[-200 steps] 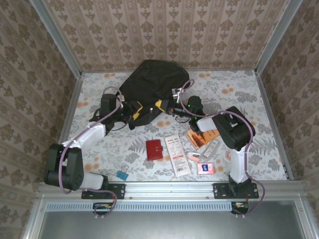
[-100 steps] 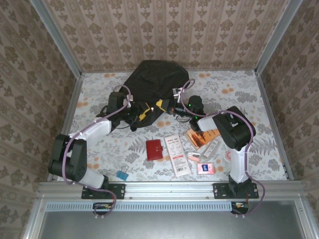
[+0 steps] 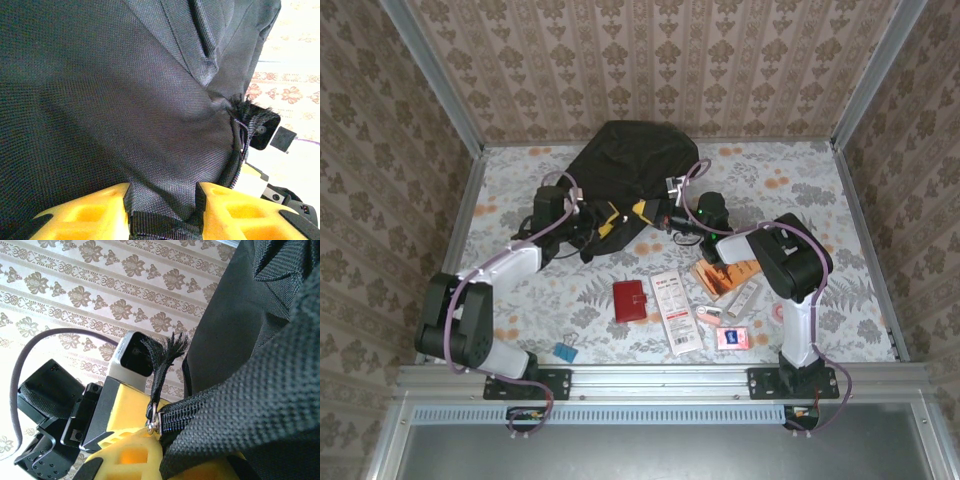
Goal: Pack the student bag
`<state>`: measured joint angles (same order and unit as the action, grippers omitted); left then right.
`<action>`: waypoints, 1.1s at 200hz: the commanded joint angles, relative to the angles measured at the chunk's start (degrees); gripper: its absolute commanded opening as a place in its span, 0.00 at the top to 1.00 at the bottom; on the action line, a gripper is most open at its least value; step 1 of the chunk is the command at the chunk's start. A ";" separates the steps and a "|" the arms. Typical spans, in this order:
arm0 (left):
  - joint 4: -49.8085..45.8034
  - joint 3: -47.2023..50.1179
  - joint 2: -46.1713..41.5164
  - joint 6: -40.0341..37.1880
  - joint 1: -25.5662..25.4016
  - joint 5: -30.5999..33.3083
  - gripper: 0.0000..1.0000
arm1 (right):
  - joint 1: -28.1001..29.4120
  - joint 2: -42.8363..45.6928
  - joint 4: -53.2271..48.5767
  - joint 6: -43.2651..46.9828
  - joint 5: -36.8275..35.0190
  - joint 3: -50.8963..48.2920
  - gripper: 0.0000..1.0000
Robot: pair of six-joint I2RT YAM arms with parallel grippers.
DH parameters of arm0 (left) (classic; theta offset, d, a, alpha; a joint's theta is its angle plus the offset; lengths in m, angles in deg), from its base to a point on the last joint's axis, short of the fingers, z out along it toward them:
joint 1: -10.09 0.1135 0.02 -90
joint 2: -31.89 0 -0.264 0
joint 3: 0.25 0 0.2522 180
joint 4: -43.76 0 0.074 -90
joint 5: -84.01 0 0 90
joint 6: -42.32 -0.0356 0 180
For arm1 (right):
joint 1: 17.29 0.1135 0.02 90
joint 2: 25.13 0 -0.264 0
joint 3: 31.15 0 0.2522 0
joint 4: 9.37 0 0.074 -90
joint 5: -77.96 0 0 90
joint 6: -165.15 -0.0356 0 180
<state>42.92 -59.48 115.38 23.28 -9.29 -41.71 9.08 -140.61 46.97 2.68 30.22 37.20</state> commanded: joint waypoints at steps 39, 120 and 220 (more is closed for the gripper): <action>0.27 0.35 -1.25 -0.03 0.57 1.85 0.59 | 0.87 0.94 5.22 -0.75 -0.10 1.16 1.00; -1.18 -0.23 -1.14 -0.66 0.58 3.88 0.85 | 1.05 1.32 5.07 -0.44 -0.33 0.54 1.00; -28.36 -4.90 -12.79 -16.30 0.40 20.80 1.00 | 1.84 11.43 -30.08 18.97 -8.31 0.07 1.00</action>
<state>24.13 -61.86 104.99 12.83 -9.42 -29.67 11.36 -134.34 31.69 12.15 27.01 36.42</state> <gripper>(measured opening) 0.049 0.062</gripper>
